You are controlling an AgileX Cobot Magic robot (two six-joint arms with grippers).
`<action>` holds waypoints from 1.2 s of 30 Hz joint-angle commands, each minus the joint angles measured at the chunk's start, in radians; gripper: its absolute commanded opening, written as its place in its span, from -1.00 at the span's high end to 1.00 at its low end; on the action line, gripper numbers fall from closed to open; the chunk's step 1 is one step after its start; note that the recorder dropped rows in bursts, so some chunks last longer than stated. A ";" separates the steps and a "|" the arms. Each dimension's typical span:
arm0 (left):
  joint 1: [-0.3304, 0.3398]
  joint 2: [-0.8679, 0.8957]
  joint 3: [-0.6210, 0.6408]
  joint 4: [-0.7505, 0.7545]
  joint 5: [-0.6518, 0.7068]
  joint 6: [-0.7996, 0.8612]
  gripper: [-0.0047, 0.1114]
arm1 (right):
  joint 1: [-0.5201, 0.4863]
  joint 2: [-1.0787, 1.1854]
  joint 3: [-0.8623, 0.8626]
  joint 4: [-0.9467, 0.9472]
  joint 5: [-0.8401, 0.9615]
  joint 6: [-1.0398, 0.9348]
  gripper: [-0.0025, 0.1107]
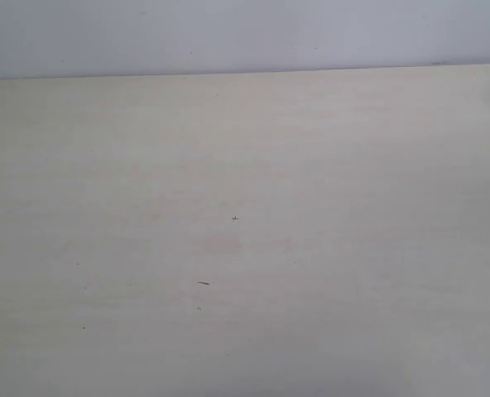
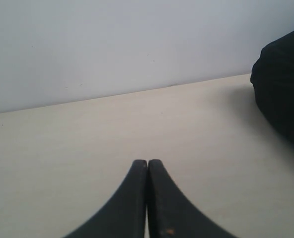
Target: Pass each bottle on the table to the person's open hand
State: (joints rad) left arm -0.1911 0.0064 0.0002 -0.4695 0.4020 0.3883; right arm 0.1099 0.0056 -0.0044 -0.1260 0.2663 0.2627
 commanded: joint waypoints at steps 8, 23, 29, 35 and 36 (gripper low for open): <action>0.002 -0.006 0.000 0.036 -0.010 0.003 0.92 | -0.005 -0.006 0.004 -0.007 -0.003 0.000 0.96; 0.002 -0.006 0.000 0.460 -0.036 -0.532 0.92 | -0.005 -0.006 0.004 -0.007 -0.003 0.000 0.96; 0.002 -0.006 0.000 0.460 -0.038 -0.523 0.92 | -0.005 -0.006 0.004 -0.007 -0.003 0.000 0.96; 0.002 -0.006 0.000 0.460 -0.038 -0.523 0.92 | -0.005 -0.006 0.004 -0.007 -0.003 0.000 0.96; 0.002 -0.006 0.000 0.460 -0.038 -0.523 0.92 | -0.005 -0.006 0.004 -0.007 -0.003 0.000 0.96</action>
State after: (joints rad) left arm -0.1911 0.0064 0.0002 -0.0163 0.3826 -0.1278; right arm 0.1099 0.0056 -0.0044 -0.1260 0.2683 0.2627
